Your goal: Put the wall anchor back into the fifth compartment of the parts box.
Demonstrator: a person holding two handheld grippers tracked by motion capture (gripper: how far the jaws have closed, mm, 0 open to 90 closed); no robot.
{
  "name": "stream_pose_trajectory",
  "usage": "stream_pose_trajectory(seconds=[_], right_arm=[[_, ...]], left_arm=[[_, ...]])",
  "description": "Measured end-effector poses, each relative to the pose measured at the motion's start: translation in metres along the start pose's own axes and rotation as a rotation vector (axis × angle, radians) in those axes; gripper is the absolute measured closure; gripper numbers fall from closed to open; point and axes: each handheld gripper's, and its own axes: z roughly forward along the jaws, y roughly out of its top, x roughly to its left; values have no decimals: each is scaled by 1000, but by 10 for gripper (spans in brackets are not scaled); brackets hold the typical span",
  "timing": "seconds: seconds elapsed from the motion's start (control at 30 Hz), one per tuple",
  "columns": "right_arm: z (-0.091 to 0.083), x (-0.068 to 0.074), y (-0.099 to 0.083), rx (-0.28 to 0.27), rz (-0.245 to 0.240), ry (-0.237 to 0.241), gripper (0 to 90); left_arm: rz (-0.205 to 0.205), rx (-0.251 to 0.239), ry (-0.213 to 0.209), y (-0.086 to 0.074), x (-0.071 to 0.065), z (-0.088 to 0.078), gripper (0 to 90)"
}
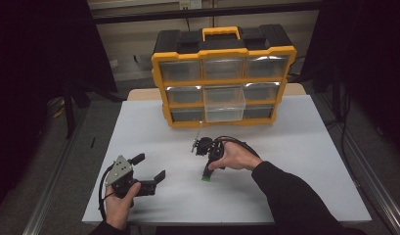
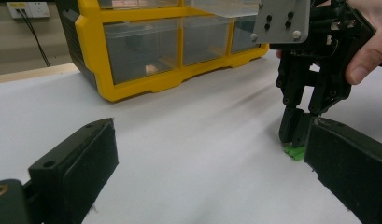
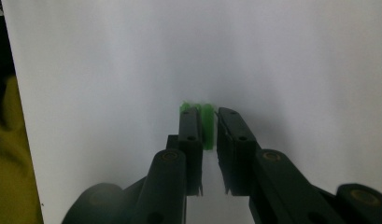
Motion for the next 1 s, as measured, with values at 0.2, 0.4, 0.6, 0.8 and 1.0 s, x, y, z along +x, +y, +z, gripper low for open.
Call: stream_pose_trajectory(seconds=[0.2, 0.4, 0.6, 0.8, 1.0], right_arm=[[1, -3, 0, -11, -10, -7, 831], [2, -3, 0, -6, -18, -11, 833], [4, -3, 0, 2, -41, -19, 825], [4, -1, 1, 10, -55, -37, 841], [5, -2, 1, 0, -56, -31, 848]], left_arm=[[10, 9, -2, 0, 1, -1, 27], [7, 6, -3, 0, 1, 0, 28], [10, 7, -4, 0, 1, -1, 28], [8, 5, -4, 0, 1, 0, 28], [7, 4, -4, 0, 1, 0, 27]])
